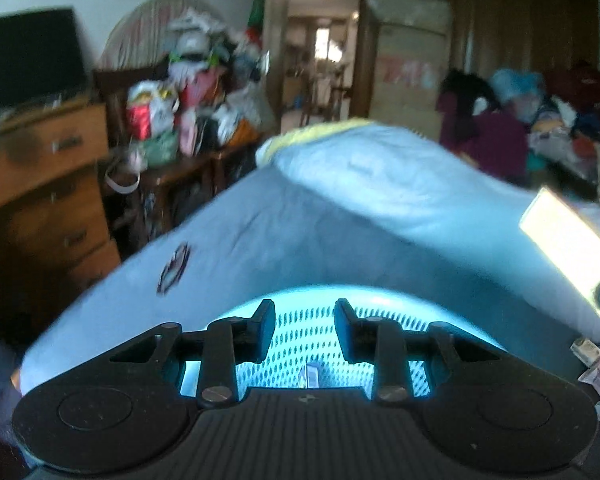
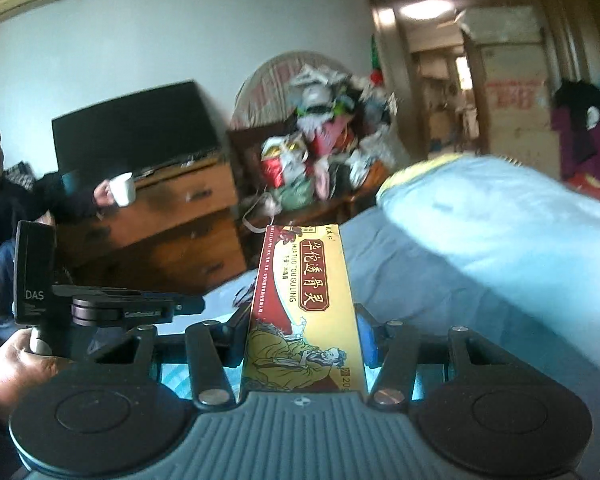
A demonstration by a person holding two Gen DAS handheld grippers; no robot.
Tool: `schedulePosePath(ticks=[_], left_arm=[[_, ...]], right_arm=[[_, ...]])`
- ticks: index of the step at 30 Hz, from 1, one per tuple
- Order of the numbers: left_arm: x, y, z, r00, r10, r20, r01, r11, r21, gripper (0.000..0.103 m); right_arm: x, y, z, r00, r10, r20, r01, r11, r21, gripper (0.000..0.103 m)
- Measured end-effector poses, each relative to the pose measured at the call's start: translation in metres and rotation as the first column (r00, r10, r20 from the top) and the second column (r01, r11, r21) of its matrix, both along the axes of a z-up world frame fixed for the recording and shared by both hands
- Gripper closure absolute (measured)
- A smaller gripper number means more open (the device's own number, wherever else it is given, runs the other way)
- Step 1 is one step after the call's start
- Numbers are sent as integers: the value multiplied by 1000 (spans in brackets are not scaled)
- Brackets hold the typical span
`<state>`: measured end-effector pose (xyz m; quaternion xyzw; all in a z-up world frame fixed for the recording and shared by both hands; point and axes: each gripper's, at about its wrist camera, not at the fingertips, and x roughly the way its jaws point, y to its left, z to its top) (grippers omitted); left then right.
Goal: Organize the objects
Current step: 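Carry both boxes over the blue basket and open both grippers, then grasp the Clotrimazole Cream box with the right gripper while the left grasps a white tablet box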
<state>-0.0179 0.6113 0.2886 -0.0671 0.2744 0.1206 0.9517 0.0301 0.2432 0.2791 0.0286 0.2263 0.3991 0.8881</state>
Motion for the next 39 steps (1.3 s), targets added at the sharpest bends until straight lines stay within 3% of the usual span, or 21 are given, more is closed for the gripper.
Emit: schedulePosePath(ticks=[7,9,11,12,15,18,20,22,25,27,28,29,31,36,39], left_arm=[[-6,19,-15,1000,-3,0,2,1000,-24,69],[-2,19,-18,1000,0,11,1,1000,-29,59],[-2,18,-18,1000,-1,18,1,1000,-20,19],[-1,18,-19,1000,-8,25,9,1000,-15,12],[0,1,-14,998,-47,50,47,999,4,8],[-7,-25,-6,987,-116,110,117,993,-7,4],[-10,-51,-1,972,-179,149,182,983,-2,0],[-10,-81,1,952,-249,178,254,967,-4,0],[-1,-140,-11,905,-384,184,394,919,-23,0],[9,-176,-27,872,-464,157,475,879,-42,0],[17,-198,-36,854,-503,134,513,857,-53,0],[23,-217,-45,840,-531,112,539,840,-64,0],[34,-250,-60,808,-583,80,588,805,-78,0],[60,-330,-92,715,-699,18,698,713,-69,0],[71,-369,-112,667,-745,-19,744,666,-54,0]], right_arm=[[-1,37,-28,998,23,-56,-26,998,-59,49],[0,49,-36,997,21,-68,-26,997,-69,48],[1,51,-43,996,26,-84,-31,998,-61,37],[-2,49,-44,997,21,-76,-25,998,-51,30],[-13,18,-46,999,-28,-17,28,999,-28,28],[-34,-45,-67,985,-168,26,168,986,-5,20],[-47,-103,-96,945,-326,12,326,945,-16,20],[-64,-168,-127,860,-511,-5,510,859,-52,20],[-89,-265,-164,661,-750,-23,744,659,-114,20],[-100,-316,-177,540,-841,-24,832,538,-135,18],[-104,-341,-180,488,-873,-22,862,486,-143,19],[-105,-359,-182,456,-890,-19,880,454,-142,19],[-100,-386,-184,414,-910,-10,899,411,-152,19],[-69,-417,-200,424,-906,-13,882,416,-222,21],[-50,-422,-216,411,-909,-74,874,415,-252,35]])
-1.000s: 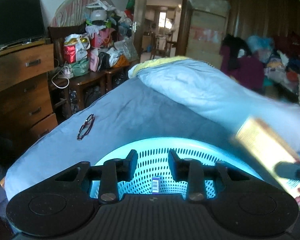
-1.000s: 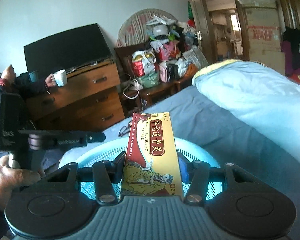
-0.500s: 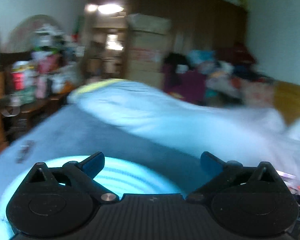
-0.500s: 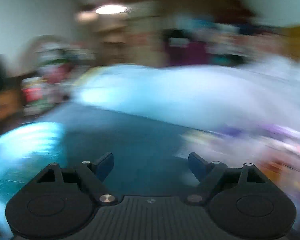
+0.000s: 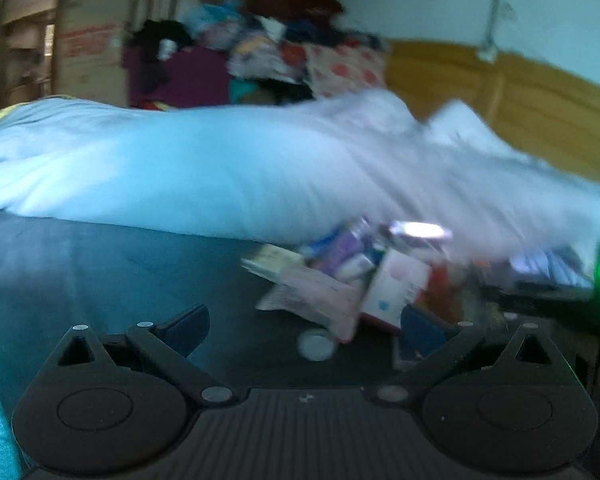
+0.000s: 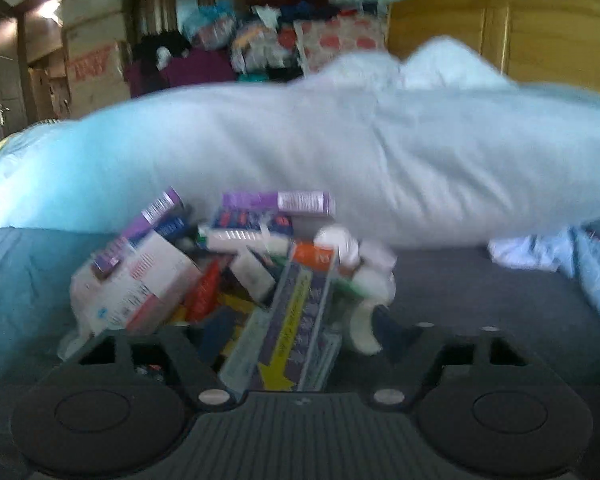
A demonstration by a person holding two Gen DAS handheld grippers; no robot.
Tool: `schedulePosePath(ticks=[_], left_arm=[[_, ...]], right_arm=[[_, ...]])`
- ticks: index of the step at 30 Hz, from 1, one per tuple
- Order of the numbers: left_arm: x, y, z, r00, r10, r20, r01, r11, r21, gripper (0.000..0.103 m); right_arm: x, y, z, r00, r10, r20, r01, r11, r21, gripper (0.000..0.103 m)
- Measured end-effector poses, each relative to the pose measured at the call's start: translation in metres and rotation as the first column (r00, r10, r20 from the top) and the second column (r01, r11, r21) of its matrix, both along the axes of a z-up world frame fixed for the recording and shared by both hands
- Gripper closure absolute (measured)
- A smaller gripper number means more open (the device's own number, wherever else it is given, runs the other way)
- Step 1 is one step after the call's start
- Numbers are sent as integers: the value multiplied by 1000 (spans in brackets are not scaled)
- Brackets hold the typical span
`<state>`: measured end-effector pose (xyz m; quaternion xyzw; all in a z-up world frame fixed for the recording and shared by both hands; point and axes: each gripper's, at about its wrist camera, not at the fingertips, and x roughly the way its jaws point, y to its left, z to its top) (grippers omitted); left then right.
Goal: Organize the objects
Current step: 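Grasp the Clotrimazole Cream box with the right gripper while the left grasps a white tablet box, then carry both boxes over the blue basket and open both grippers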
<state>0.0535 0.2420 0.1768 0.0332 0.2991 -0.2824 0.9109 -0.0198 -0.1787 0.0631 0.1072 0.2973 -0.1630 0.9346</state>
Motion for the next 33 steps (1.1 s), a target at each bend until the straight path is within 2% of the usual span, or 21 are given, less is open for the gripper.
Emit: schedulePosePath(ticks=[2,3,4,5,8,12,15,17,21,23,25,27,29,33], left_arm=[[10,-21,-13,999,-35,-11,35,999,9,0],[14,-30,-20,999,-50,-17,50,999,14,0],[17,-37,-26,998,-63,-21,63,998,20,0],[22,-45,-32,997,-78,-24,78,997,23,0],[35,-73,-49,991,-135,-18,135,991,23,0],[51,-112,-70,973,-229,-5,229,973,39,0],[57,-142,-85,952,-307,11,305,949,85,0],[63,-161,-94,946,-323,17,317,937,149,0],[68,-177,-107,932,-362,-6,357,915,186,1],[67,-182,-113,926,-377,-4,369,904,216,7],[71,-185,-118,931,-366,-16,361,908,213,13],[72,-181,-120,935,-353,-35,353,919,173,22],[67,-177,-116,947,-321,-23,320,933,164,37],[53,-151,-83,968,-252,15,249,964,95,42]], right_arm=[[11,-2,-11,1000,4,-10,-4,1000,25,50],[10,-1,-14,1000,14,1,-14,1000,25,53],[10,-1,-16,1000,16,15,-16,1000,19,64],[7,-2,-16,999,20,37,-21,999,25,70],[-11,-6,-9,990,35,133,-45,996,76,71],[-27,-12,-6,983,33,179,-57,989,134,71],[-32,-14,-8,984,40,176,-66,988,143,71],[-32,-15,-13,986,45,162,-68,988,140,71],[-25,-14,-21,989,62,136,-80,988,129,71],[-22,-13,-25,990,68,121,-83,989,121,70],[-18,-17,-30,992,61,107,-76,987,143,71],[-19,-19,-30,992,49,112,-66,986,152,71],[-21,-19,-28,991,45,126,-64,986,154,71],[-28,-15,-18,982,49,183,-72,990,119,71]])
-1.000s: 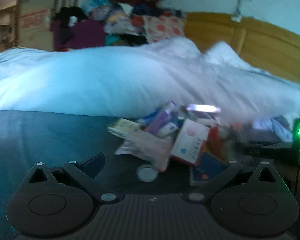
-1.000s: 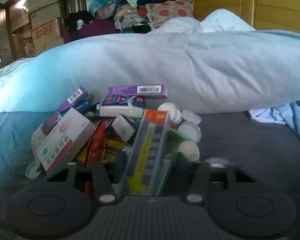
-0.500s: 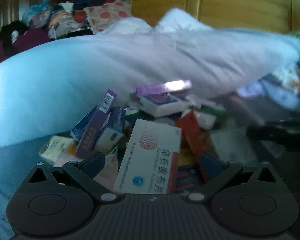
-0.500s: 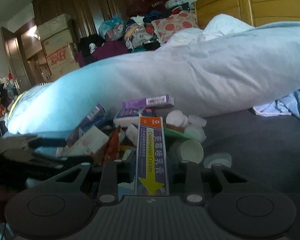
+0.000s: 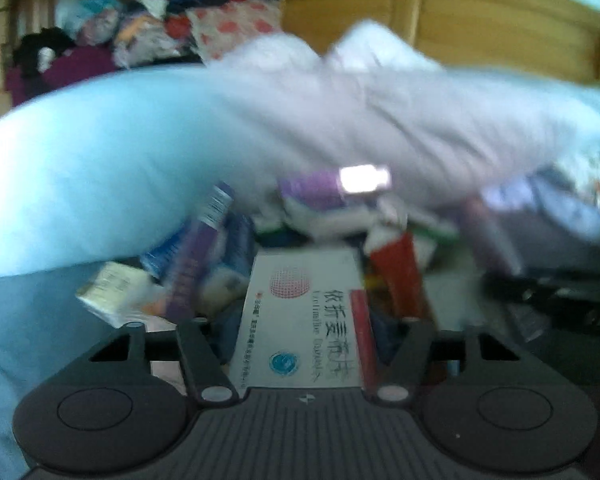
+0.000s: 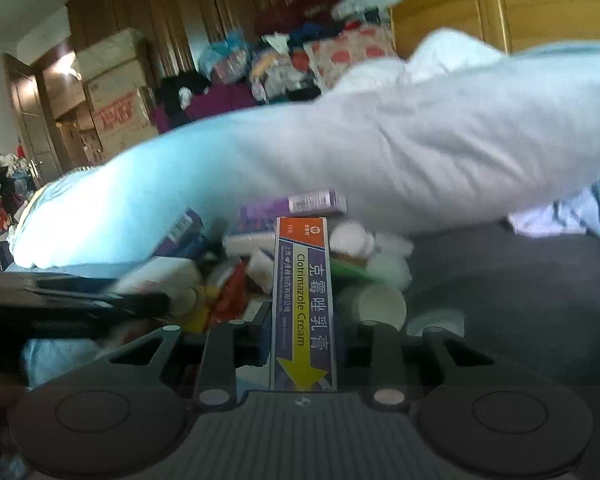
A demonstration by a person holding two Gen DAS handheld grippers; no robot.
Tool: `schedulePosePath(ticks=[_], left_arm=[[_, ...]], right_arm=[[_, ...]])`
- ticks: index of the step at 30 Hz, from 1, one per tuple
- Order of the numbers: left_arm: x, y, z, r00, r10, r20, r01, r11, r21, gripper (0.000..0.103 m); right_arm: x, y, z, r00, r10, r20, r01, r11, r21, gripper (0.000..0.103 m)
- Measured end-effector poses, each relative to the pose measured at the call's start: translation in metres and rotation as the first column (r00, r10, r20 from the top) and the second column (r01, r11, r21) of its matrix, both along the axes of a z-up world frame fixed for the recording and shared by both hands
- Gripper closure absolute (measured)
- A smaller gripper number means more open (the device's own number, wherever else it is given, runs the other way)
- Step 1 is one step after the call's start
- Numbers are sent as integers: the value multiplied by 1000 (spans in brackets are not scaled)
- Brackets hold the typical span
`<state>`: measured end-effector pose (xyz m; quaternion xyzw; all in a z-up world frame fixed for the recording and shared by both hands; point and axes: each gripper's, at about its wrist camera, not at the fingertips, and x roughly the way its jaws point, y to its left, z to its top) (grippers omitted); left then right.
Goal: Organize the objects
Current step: 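Carry both boxes over the blue basket and open both grippers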
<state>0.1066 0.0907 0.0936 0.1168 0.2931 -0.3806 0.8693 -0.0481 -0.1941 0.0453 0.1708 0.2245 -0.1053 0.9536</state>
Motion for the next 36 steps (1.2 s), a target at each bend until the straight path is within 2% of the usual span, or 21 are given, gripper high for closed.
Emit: schedulePosePath(ticks=[6,8,10,13,16,20,24,27,32,36], left_arm=[[-39,46,61,993,74,89,-68,995,-69,42],[-54,69,80,984,116,134,-105,991,-85,42],[-68,96,97,974,174,142,-159,981,-111,42],[-84,135,118,950,268,162,-250,960,-123,42],[-97,177,139,913,363,186,-340,929,-148,42],[-115,236,170,846,488,216,-451,870,-200,42],[-130,293,191,767,602,222,-551,795,-252,42],[-139,335,200,709,675,203,-619,734,-279,42],[-152,400,203,620,765,172,-713,641,-282,42],[-152,444,203,567,812,138,-770,582,-261,42]], right_arm=[[-10,13,21,998,38,47,-37,999,-11,71],[-16,22,32,996,65,67,-64,998,-14,71],[-20,35,44,991,103,84,-101,995,-17,71],[-17,64,64,977,181,110,-179,983,-27,71],[-9,98,89,951,275,139,-271,961,-49,71],[8,147,122,901,401,165,-396,916,-64,71],[26,199,159,831,522,190,-518,852,-73,71],[42,238,184,774,602,196,-606,794,-46,71],[63,312,221,673,717,184,-720,691,-59,71],[72,369,243,599,787,152,-788,612,-67,71]])
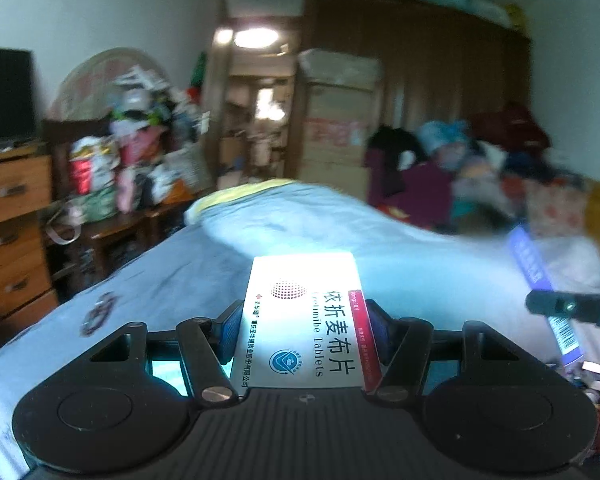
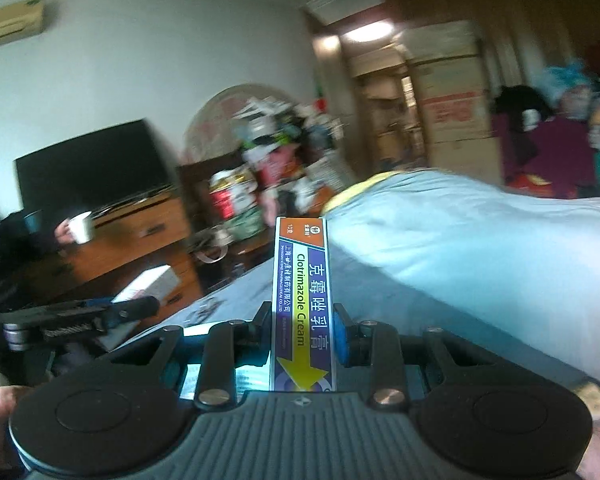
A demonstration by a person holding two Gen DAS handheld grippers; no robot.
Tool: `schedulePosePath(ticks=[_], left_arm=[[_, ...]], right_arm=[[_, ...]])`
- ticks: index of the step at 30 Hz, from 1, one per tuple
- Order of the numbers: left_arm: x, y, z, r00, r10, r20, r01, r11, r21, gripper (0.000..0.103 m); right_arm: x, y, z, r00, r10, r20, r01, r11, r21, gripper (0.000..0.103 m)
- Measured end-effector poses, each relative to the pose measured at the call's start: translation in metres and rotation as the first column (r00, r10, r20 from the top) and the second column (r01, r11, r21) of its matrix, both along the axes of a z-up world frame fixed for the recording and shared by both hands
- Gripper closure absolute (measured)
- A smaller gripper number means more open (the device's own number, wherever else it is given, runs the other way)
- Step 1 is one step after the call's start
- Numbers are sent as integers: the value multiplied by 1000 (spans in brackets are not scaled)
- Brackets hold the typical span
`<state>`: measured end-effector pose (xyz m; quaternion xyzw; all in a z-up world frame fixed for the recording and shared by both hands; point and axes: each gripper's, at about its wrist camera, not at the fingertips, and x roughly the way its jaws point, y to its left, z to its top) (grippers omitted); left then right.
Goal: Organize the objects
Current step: 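Carry both boxes over the blue basket and open both grippers, then grasp a blue-white tablet box with the right gripper while the left grasps a small blue box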
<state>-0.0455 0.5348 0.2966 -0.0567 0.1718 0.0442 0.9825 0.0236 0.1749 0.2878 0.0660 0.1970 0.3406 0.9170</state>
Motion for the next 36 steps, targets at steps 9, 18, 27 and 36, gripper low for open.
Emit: schedulePosePath(ticks=[9,18,27,36], left_arm=[[-11,61,-14,993,77,-89,-78,997,-9,42],[-12,96,-35,984,111,-140,-116,993,-29,42],[-1,105,-57,974,101,-201,-107,994,-15,6],[-16,68,-34,995,89,-45,-88,996,21,0]], right_arm=[[-2,102,3,989,129,-72,-131,991,-33,71],[7,155,-29,972,180,-153,-187,982,-34,71],[20,178,-64,963,159,-220,-172,984,-42,67],[-30,77,-66,997,-24,-69,26,999,27,28]])
